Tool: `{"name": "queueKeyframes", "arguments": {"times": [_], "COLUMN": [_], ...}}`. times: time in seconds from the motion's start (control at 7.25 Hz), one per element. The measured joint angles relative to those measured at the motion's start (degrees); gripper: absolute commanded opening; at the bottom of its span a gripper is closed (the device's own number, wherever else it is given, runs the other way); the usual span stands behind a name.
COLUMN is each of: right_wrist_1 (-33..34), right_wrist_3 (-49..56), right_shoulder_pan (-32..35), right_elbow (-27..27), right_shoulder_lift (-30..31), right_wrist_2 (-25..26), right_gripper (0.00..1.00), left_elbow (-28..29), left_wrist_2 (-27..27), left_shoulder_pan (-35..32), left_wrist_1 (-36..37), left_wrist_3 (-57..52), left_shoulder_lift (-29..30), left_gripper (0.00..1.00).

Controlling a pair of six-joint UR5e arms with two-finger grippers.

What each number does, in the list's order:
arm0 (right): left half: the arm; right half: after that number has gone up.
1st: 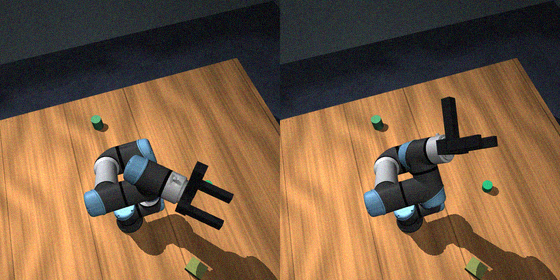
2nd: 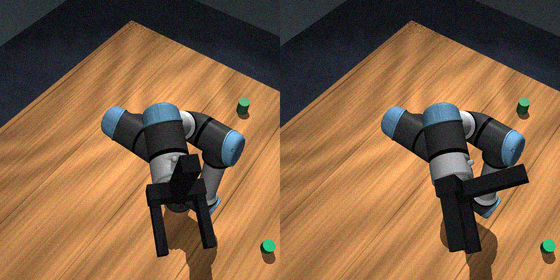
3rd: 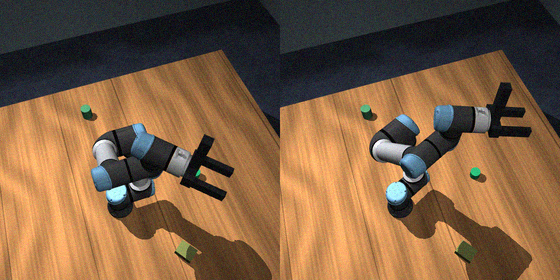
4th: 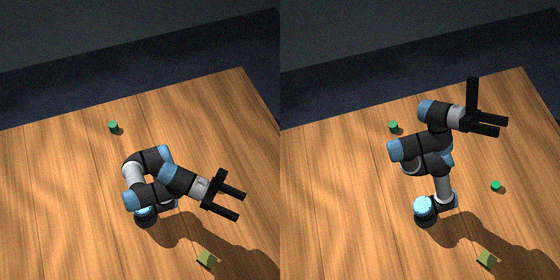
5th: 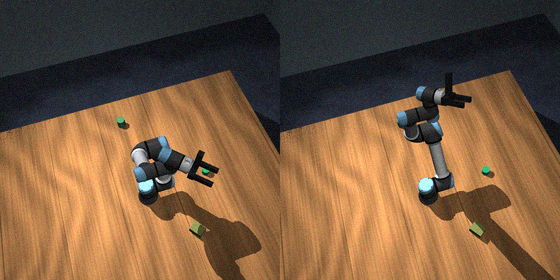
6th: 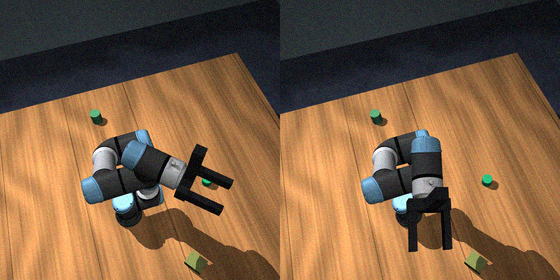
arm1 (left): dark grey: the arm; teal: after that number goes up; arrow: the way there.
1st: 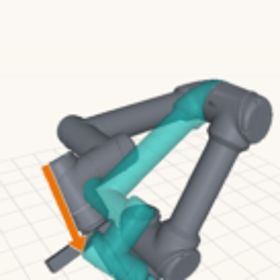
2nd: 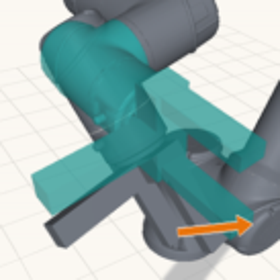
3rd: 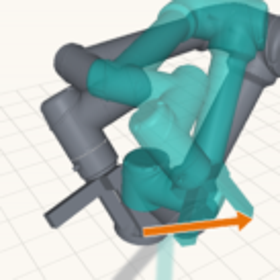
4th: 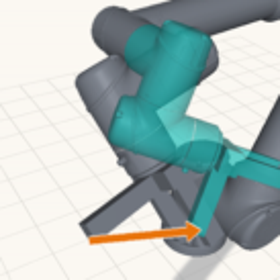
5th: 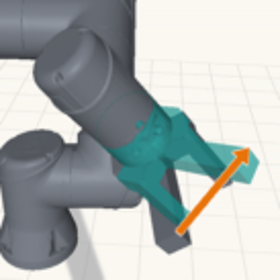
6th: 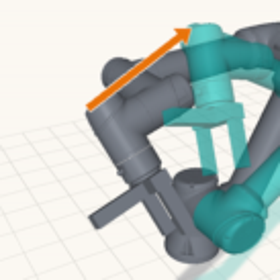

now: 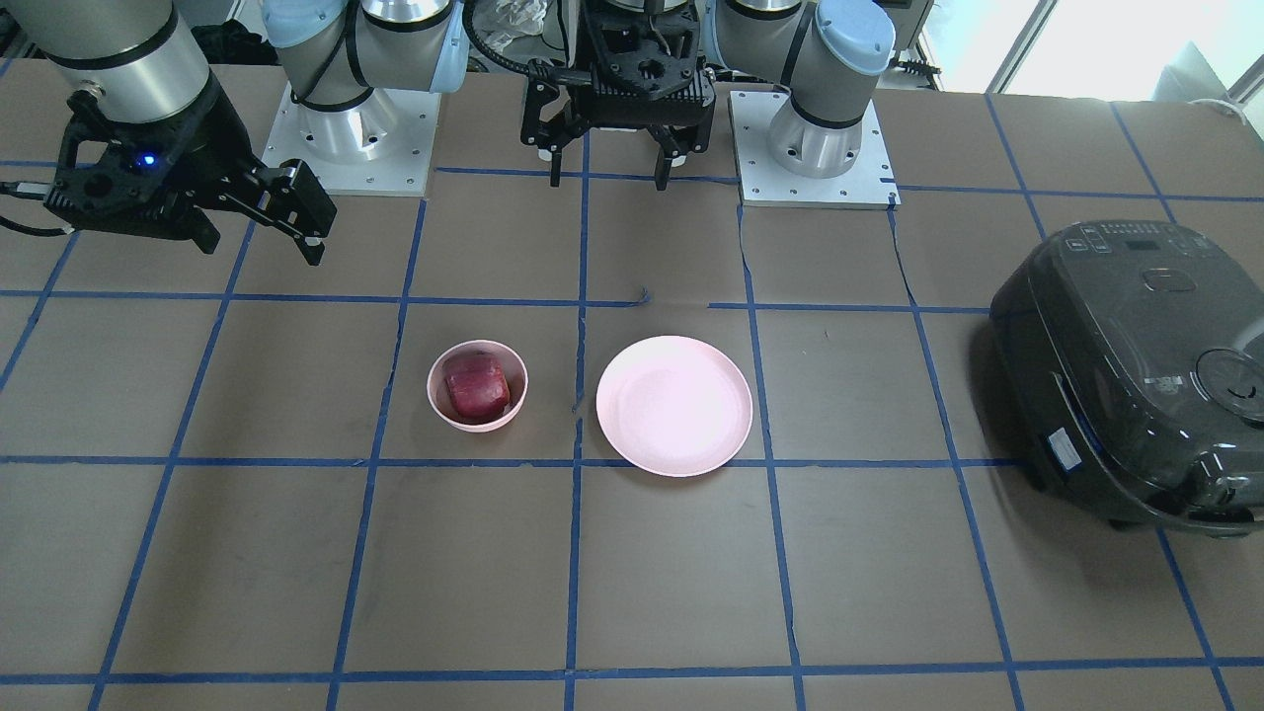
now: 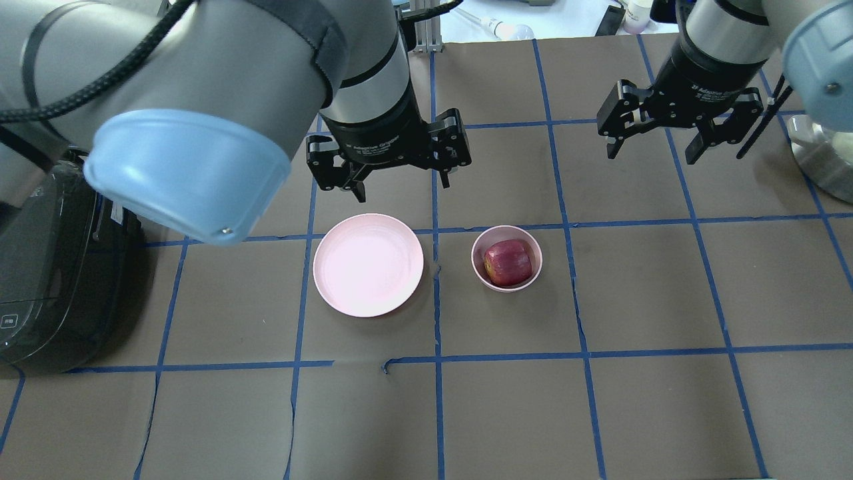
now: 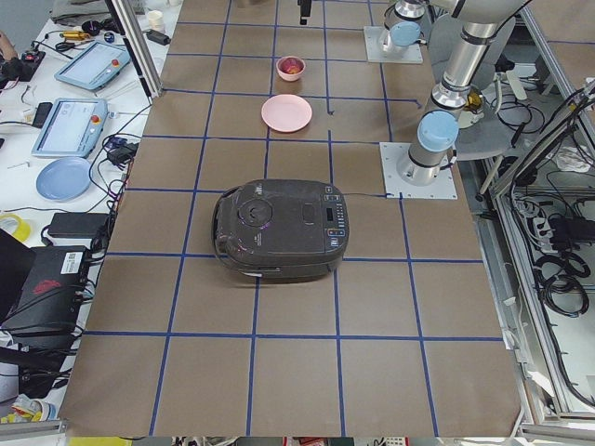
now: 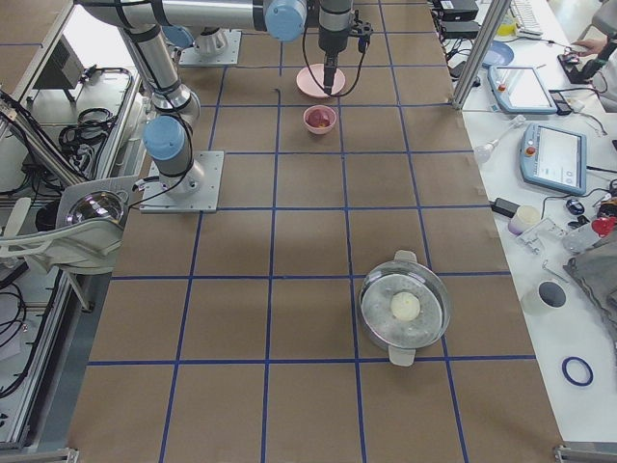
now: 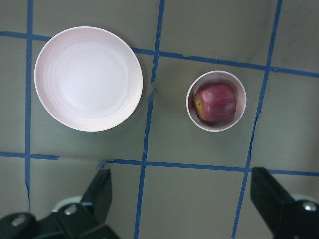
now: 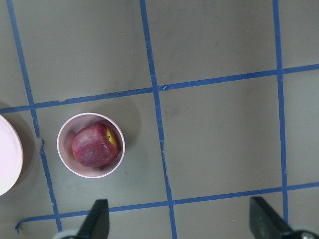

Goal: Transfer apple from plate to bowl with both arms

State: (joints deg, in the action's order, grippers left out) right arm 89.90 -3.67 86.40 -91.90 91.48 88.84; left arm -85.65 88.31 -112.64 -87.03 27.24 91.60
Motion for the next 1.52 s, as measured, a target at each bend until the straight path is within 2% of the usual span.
{"name": "queueKeyframes", "arguments": {"times": [0.28,0.69,0.97,1.52], "right_wrist_1": [0.0,-0.7,-1.8,-1.4], "right_wrist_3": [0.1,0.1,0.1,0.1], "right_shoulder_pan": [0.1,0.1,0.1,0.1], "right_elbow": [0.0,0.1,0.0,0.1], "right_shoulder_lift": [0.5,1.9,2.9,2.6], "right_wrist_2": [0.1,0.4,0.7,0.2], "right_gripper": [1.0,1.0,1.0,1.0], "left_elbow": [-0.5,-0.6,-0.6,-0.7], "left_wrist_2": [2.9,3.4,3.4,2.9], "left_shoulder_pan": [6.3,16.4,18.5,18.7], "left_wrist_1": [-1.7,-2.3,-3.0,-3.2], "left_wrist_3": [-9.6,-23.6,-27.0,-26.8], "left_shoulder_lift": [-1.9,-2.9,-3.2,-3.4], "left_gripper": [1.0,1.0,1.0,1.0]}}
